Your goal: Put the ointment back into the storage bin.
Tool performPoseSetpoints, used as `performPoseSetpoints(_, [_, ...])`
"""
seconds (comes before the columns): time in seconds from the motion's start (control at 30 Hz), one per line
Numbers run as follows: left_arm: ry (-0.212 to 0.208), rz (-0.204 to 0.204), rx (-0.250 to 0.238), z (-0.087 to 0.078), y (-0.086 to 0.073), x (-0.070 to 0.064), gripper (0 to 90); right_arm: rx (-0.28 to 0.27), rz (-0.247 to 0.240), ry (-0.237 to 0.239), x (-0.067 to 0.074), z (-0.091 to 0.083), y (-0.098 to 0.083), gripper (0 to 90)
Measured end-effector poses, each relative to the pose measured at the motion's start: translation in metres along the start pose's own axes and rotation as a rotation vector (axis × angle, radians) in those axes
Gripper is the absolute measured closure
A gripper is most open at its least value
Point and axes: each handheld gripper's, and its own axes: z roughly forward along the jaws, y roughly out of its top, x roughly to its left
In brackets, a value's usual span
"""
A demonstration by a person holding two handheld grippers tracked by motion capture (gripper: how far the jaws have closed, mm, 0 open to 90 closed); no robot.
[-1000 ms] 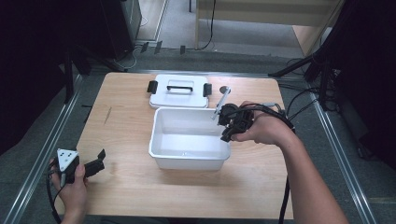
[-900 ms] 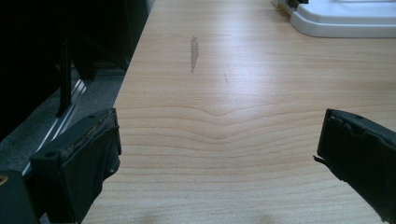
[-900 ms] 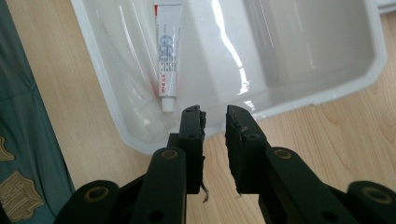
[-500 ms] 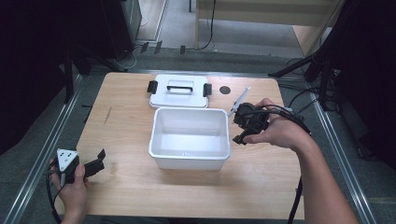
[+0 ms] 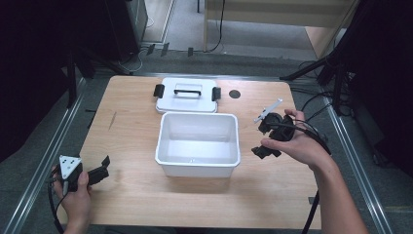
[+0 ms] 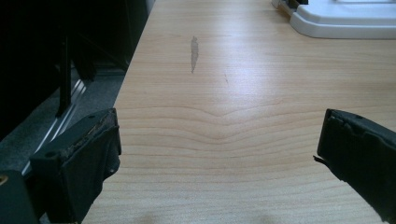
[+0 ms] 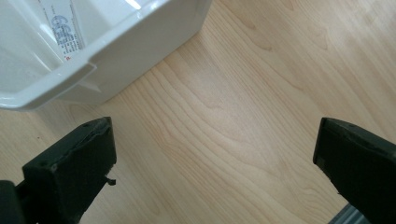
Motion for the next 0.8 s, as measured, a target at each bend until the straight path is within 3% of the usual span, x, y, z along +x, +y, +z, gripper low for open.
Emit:
performPoseSetpoints(0.2, [0.0,0.0,0.001,0.0,0.0,0.0,0.0,-0.04,0.074,-0.025,-0.007,0.011,-0.022,0.0])
performPoseSetpoints(0.4, [0.0,0.001,0.002,0.0,0.0,0.0,0.0,-0.1,0.145,-0.095,-0.013,0.02,-0.043,0.0])
performPoseSetpoints(0.47, [0.0,0.0,0.0,0.0,0.0,0.0,0.0,-0.143,0.203,-0.108,-0.018,0.024,-0.056,0.0])
performPoseSetpoints(0.63, [0.0,-0.003,-0.002,0.0,0.0,0.0,0.0,-0.208,0.254,-0.136,-0.021,0.032,-0.074,0.0])
performPoseSetpoints(0.8, [0.0,-0.004,-0.003,0.0,0.0,0.0,0.0,-0.297,0.327,-0.168,-0.024,0.046,-0.105,0.0])
